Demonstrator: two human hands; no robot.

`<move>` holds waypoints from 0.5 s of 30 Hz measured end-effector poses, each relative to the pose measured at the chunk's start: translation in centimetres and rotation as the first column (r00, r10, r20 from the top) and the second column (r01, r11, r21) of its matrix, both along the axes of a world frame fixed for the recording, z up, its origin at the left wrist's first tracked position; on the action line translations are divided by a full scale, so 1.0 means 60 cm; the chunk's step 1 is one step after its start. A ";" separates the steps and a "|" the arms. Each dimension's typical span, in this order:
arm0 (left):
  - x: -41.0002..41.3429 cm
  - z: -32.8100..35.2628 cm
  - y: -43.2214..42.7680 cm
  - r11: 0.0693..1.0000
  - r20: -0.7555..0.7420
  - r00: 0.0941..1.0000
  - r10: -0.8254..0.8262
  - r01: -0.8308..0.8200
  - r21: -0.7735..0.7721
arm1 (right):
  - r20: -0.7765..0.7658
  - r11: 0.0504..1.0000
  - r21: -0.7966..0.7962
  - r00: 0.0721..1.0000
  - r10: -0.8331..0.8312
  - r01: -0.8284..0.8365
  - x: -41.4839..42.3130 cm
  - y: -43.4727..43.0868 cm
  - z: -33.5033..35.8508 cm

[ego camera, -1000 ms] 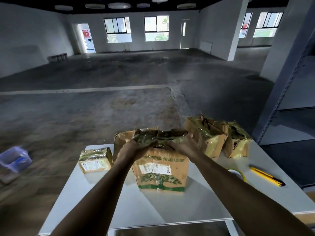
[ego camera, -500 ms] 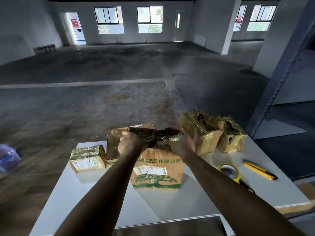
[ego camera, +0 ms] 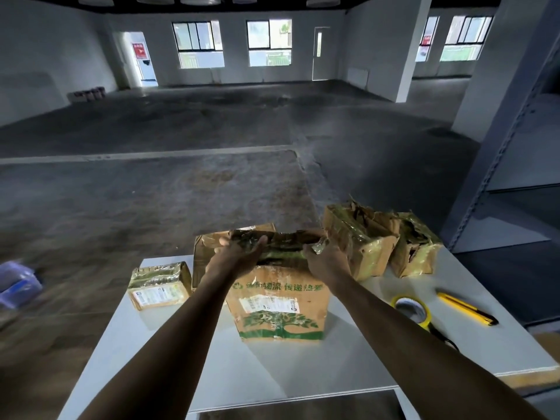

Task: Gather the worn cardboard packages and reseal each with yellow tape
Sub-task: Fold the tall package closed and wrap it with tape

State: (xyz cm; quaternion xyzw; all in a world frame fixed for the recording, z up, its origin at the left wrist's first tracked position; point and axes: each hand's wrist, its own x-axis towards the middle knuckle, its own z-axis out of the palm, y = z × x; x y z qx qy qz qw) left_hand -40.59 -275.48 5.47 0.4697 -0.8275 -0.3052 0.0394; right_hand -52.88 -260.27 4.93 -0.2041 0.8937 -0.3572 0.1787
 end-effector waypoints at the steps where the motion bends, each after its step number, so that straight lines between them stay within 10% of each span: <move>1: 0.000 0.012 0.006 0.998 -0.058 0.998 -0.009 0.012 0.063 | 0.003 1.000 0.019 1.000 0.007 -0.007 0.001 0.000 0.001; 15: -0.031 -0.055 -0.037 0.993 0.128 0.989 0.070 -0.057 -0.100 | 0.011 0.997 0.046 0.998 0.059 -0.059 0.002 0.004 0.004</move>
